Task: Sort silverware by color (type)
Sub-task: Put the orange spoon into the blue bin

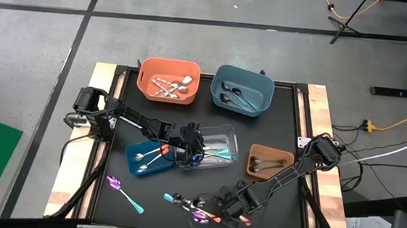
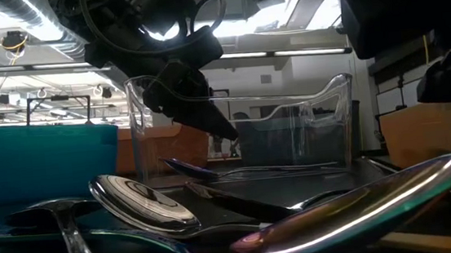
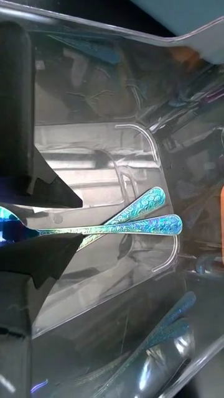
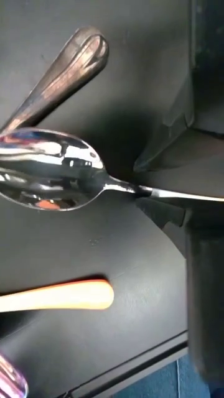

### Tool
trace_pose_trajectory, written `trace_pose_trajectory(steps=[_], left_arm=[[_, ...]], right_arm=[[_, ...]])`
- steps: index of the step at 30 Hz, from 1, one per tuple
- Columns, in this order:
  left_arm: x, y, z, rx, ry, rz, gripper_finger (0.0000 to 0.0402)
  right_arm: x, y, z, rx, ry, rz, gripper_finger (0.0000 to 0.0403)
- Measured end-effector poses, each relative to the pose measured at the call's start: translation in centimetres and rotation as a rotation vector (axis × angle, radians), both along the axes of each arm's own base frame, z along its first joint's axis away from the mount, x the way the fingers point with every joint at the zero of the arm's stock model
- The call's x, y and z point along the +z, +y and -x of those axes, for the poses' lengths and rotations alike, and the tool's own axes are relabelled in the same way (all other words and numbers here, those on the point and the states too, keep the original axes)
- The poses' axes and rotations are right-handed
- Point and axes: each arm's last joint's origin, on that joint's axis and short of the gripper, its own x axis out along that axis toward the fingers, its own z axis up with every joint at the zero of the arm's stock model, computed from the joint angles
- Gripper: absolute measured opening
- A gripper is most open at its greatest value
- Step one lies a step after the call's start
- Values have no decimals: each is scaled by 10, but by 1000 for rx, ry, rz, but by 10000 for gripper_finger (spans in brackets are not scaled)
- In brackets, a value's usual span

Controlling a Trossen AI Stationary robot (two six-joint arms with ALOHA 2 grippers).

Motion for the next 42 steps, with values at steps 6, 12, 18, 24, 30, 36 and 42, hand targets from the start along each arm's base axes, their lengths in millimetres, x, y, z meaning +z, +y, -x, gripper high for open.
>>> trace_pose_trajectory(steps=[6, 12, 18, 24, 30, 36, 42], left_arm=[[0, 0, 0, -3, 0, -4, 69], [5, 0, 1, -5, -12, -5, 69], [17, -2, 4, -11, -44, 3, 69], [31, -14, 7, -46, -88, 11, 69], [51, -29, 15, -93, -146, 24, 69], [76, -41, 26, -112, -225, 72, 69], [105, -50, 43, -129, -300, 126, 69]], right_arm=[[-1, -1, 1, 0, -1, 2, 11], [-1, 0, 1, 8, -1, -2, 9], [-1, 0, 1, 53, -8, 3, 3], [6, 1, -1, 124, -1, 15, 1], [19, 3, -2, 193, 12, 48, 1], [34, 3, -4, 271, 18, 106, 0], [54, 0, -8, 346, 33, 150, 0]])
